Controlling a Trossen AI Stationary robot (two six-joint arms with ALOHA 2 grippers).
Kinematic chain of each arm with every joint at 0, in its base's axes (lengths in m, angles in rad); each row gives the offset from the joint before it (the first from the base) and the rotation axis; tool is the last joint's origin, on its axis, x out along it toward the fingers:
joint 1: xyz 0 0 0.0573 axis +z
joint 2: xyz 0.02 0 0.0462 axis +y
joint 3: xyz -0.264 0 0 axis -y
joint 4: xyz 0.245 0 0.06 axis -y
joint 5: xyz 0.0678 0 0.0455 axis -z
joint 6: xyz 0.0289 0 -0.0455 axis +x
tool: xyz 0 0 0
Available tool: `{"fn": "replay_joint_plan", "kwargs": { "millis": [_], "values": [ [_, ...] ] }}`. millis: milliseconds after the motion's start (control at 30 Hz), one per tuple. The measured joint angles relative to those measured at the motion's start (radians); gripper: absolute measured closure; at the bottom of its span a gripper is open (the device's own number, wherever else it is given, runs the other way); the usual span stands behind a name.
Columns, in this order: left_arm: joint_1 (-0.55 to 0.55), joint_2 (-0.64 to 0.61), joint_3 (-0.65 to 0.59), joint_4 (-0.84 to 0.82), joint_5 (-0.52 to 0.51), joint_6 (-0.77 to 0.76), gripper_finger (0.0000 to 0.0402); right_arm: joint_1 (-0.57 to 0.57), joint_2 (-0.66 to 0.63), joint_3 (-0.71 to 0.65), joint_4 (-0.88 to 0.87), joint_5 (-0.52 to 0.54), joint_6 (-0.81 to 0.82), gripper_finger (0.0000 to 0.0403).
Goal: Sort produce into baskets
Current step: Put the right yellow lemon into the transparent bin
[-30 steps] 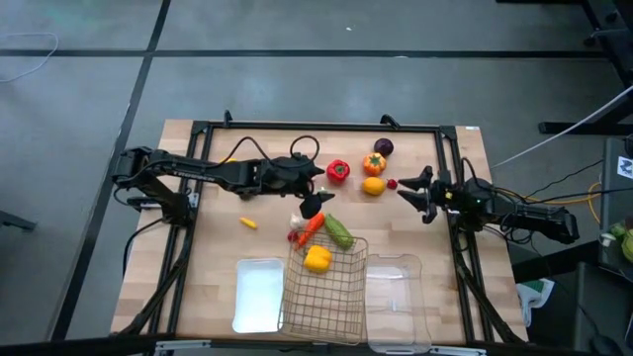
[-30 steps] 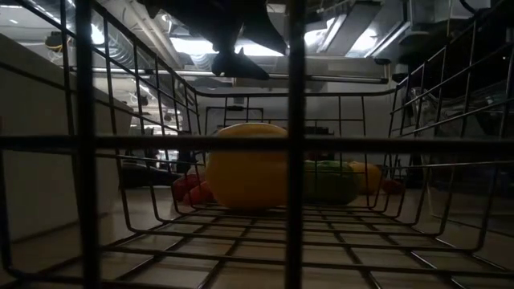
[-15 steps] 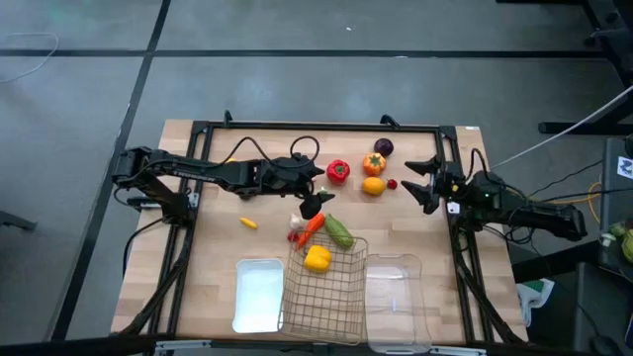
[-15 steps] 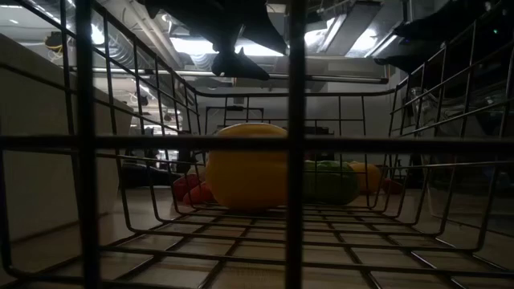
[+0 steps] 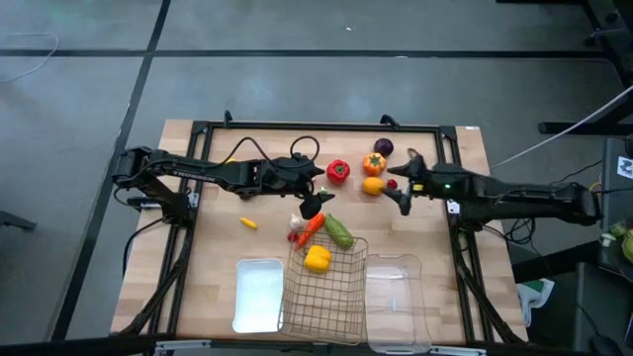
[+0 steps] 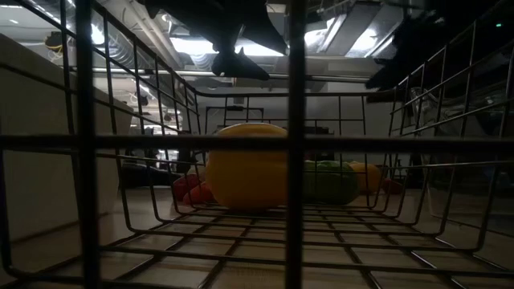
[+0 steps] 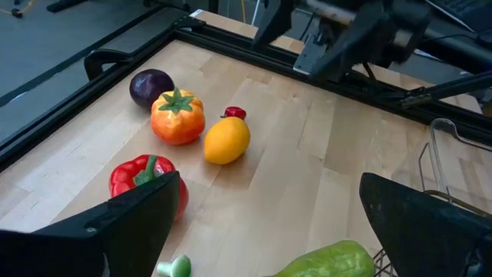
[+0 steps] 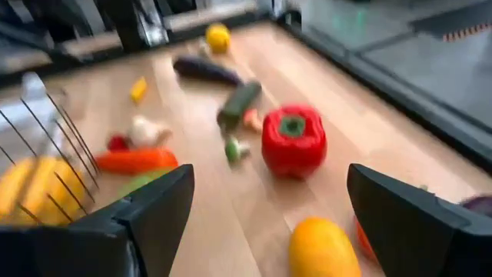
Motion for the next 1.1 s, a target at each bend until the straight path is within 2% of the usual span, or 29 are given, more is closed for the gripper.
{"fn": "replay_joint_plan", "kwargs": {
  "millis": [333, 533, 1100],
  "values": [
    [0.0, 0.0, 0.0, 0.0, 0.0, 0.0, 0.0004, -0.072, 0.31, 0.112, -0.122, -0.004, -0.08, 0.0063],
    [0.0, 0.0, 0.0, 0.0, 0.0, 0.0, 0.0004, -0.139, 0.451, 0.138, -0.121, -0.084, -0.112, 0.0063],
    [-0.001, 0.001, 0.0, -0.064, 0.001, 0.0, 0.0004, -0.178, 0.658, 0.145, -0.106, -0.073, -0.181, 0.0063]
  ]
}}
